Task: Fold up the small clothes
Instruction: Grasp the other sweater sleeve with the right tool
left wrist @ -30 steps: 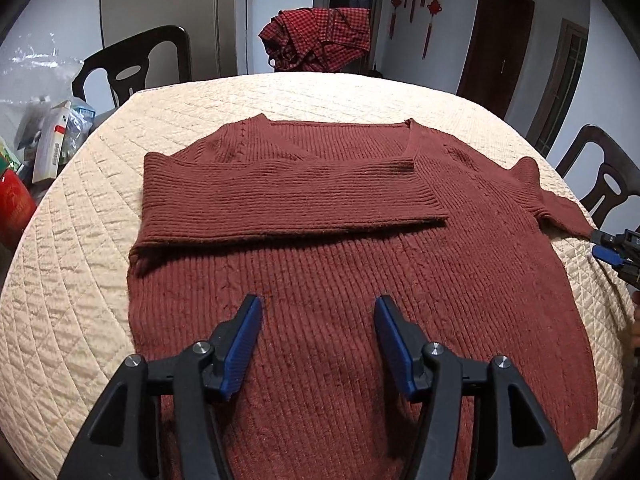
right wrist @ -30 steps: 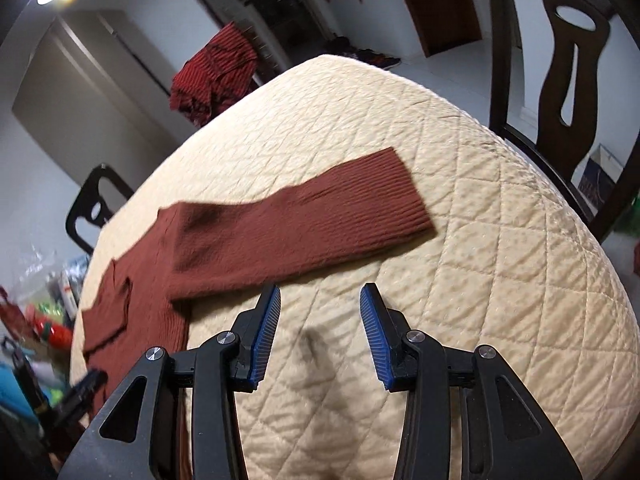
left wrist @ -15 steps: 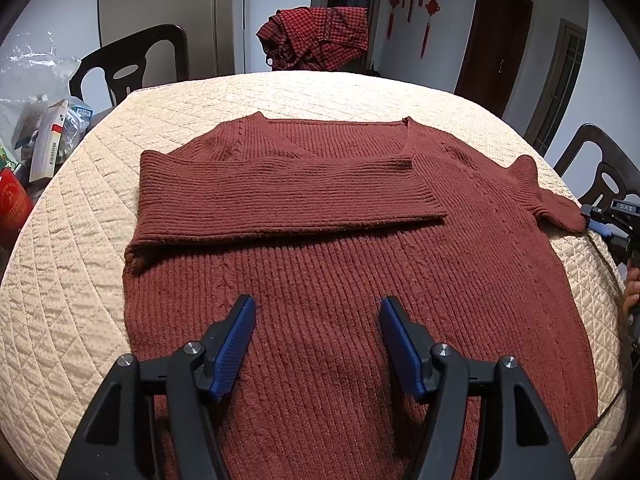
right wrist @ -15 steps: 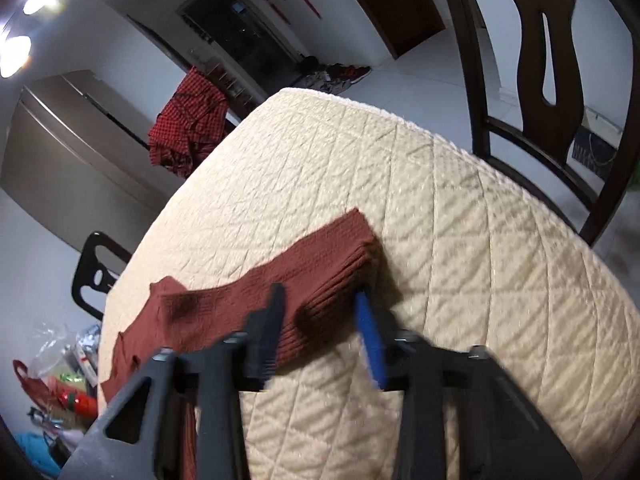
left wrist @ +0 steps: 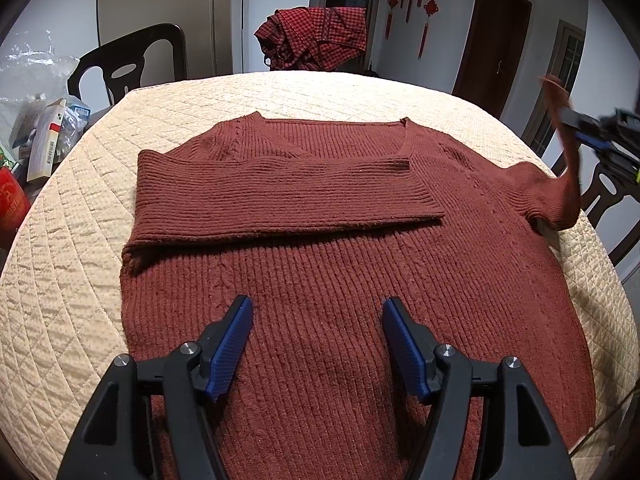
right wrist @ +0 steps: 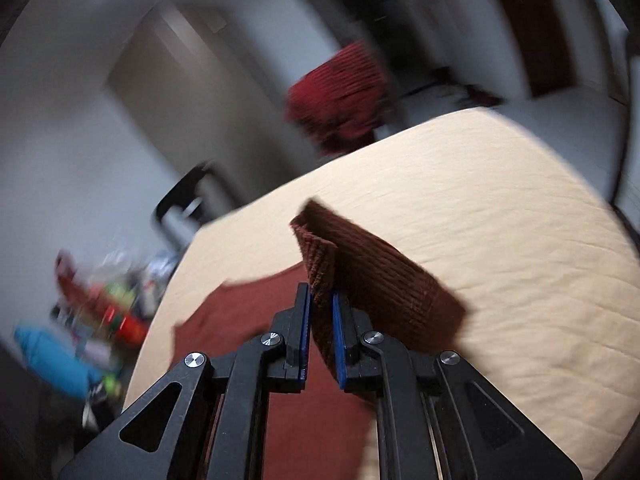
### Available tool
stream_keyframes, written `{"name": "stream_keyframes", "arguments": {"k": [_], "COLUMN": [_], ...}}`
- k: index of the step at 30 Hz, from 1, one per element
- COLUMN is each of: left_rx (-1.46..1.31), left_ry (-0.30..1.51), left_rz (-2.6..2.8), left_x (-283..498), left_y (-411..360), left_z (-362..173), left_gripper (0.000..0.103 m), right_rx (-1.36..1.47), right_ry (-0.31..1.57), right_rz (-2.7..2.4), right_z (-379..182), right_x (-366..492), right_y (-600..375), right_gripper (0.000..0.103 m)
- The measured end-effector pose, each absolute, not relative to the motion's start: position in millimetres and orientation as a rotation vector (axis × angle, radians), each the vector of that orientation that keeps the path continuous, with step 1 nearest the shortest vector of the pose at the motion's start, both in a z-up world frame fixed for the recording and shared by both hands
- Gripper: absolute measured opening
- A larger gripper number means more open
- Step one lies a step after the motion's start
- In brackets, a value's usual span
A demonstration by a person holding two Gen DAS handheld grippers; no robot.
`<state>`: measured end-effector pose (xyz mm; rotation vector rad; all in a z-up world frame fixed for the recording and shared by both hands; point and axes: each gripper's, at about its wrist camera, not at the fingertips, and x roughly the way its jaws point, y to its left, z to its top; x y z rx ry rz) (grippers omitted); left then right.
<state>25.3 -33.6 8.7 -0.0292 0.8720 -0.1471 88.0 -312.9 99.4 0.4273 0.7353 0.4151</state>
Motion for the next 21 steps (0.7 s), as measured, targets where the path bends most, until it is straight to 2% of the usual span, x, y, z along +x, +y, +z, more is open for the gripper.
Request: {"name": "stream_keyframes", "arguments": {"k": [8, 9, 11, 17, 21], "left_rx": [-0.095, -0.109, -0.129, -0.137, -0.128], "left_ry": [0.873, 0.87, 0.858, 0.844, 0.872], "left_rz": [-0.171, -0.181, -0.199, -0.285, -0.343], "left_x": [23, 24, 27, 51, 81], "left_y": [-23, -21, -19, -36, -58], "left_z": [24, 28, 36, 53, 44], "left_gripper": [0.07, 0.07, 0.07, 0.07, 0.07], "right_rx": [0.322, 0.327, 0.32, 0.314, 0.308], "right_ry": [0.997, 1.025, 1.016, 0.926, 0.924], "right_rz": [0.64, 0.658, 0.681, 0.705, 0.656], "right_z": [31, 25, 26, 47, 42], "right_x": [113, 114, 104, 81, 69], "right_y": [-222, -217, -221, -247, -266], "right_gripper": [0.011, 0.014, 0.019, 0.02, 0.02]}}
